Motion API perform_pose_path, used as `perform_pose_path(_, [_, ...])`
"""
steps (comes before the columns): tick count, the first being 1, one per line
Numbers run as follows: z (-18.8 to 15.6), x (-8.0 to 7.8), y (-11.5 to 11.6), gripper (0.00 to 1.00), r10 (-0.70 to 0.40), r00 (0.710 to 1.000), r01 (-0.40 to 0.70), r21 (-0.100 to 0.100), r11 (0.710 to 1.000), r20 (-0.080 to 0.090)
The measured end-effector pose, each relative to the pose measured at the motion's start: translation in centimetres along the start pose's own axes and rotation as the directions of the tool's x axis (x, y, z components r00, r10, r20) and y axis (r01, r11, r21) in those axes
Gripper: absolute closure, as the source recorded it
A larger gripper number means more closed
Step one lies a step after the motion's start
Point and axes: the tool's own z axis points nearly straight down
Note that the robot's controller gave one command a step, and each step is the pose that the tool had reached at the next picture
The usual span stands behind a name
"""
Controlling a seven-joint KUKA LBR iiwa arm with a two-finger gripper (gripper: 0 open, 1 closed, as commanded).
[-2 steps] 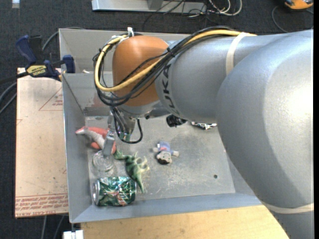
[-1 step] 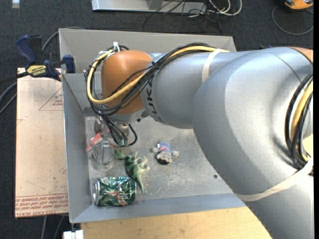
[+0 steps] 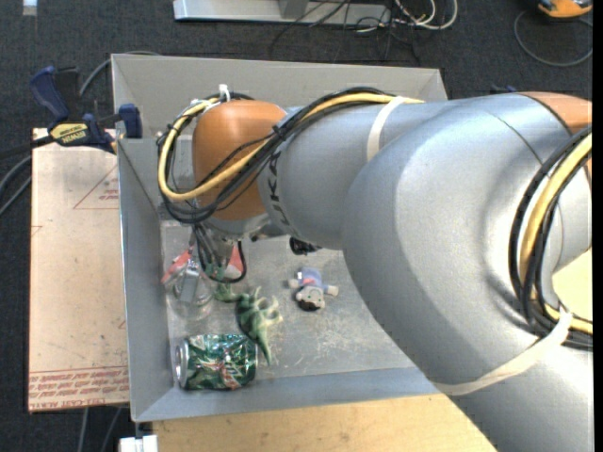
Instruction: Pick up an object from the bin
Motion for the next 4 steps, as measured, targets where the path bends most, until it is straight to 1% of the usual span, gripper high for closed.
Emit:
perform_pose_path(1, [-1.1, -0.7, 0.6, 1.00, -0.315, 0.949, 0.315, -0.015, 0.949, 0.012])
perform_pose_path(3, [-1.5, -0.6, 0.5, 1.00, -0.315, 0.949, 0.315, -0.014, 0.949, 0.009])
perform_pose_path(4, [-2.8, -0.5, 0.4, 1.00, -0.315, 0.949, 0.315, -0.011, 0.949, 0.004])
